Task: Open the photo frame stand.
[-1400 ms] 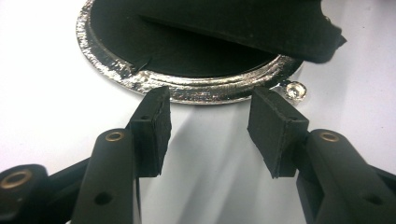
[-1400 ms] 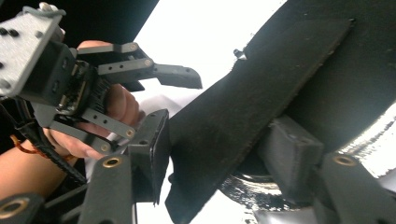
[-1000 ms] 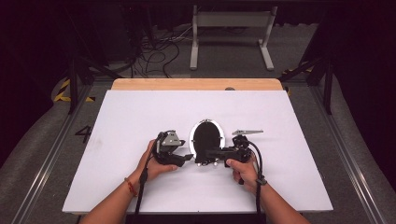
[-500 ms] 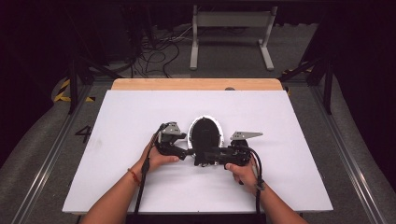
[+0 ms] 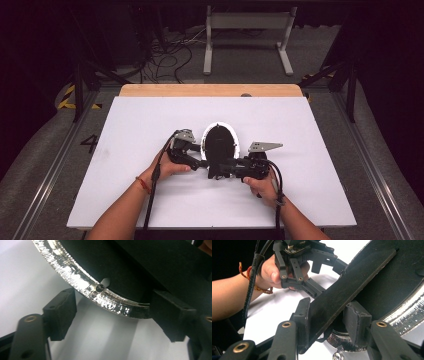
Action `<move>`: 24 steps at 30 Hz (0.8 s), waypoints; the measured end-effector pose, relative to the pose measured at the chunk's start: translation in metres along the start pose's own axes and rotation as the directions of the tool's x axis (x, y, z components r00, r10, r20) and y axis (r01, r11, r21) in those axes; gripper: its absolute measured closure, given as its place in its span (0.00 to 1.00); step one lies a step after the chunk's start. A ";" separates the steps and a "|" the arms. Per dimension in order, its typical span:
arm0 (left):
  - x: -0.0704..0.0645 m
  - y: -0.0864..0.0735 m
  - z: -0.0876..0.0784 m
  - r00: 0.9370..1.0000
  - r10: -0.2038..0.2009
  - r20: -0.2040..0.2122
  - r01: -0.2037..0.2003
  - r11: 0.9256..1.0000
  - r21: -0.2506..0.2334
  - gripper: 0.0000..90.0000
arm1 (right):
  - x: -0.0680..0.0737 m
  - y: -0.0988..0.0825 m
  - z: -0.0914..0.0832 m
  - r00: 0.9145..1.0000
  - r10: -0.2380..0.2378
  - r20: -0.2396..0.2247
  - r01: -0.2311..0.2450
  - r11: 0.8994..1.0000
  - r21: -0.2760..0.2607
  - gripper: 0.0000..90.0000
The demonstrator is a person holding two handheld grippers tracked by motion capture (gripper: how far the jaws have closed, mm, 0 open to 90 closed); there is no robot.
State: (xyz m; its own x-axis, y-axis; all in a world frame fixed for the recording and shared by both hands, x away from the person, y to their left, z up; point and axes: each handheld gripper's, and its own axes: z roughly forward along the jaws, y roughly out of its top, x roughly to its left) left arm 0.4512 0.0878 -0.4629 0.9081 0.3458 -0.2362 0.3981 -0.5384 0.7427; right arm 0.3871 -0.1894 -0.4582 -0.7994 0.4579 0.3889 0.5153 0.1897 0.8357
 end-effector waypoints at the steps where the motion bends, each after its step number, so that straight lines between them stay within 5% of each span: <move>1: 0.000 0.000 0.000 1.000 -0.003 0.008 0.003 1.000 0.002 0.31 | 0.001 0.000 0.000 1.000 -0.004 -0.002 0.004 1.000 -0.003 0.65; 18: 0.005 0.000 -0.009 0.999 -0.035 0.020 0.037 0.994 -0.105 0.44 | 0.009 0.004 -0.003 0.995 -0.099 -0.022 0.100 0.995 0.019 0.68; 22: 0.003 0.000 -0.016 1.000 -0.026 0.004 0.027 0.989 -0.146 0.52 | 0.007 0.004 -0.004 0.995 -0.094 -0.017 0.095 0.995 0.024 0.68; 24: 0.001 0.002 -0.022 1.000 -0.008 -0.012 0.006 0.984 -0.180 0.64 | 0.006 0.003 -0.005 0.997 -0.080 -0.004 0.081 0.996 0.024 0.68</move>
State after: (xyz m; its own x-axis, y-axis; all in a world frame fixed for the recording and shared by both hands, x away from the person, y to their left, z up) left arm 0.4503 0.1043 -0.4479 0.9032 0.3594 -0.2346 0.3735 -0.3890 0.8421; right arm 0.3829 -0.1902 -0.4514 -0.8394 0.4379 0.3219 0.4564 0.2464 0.8550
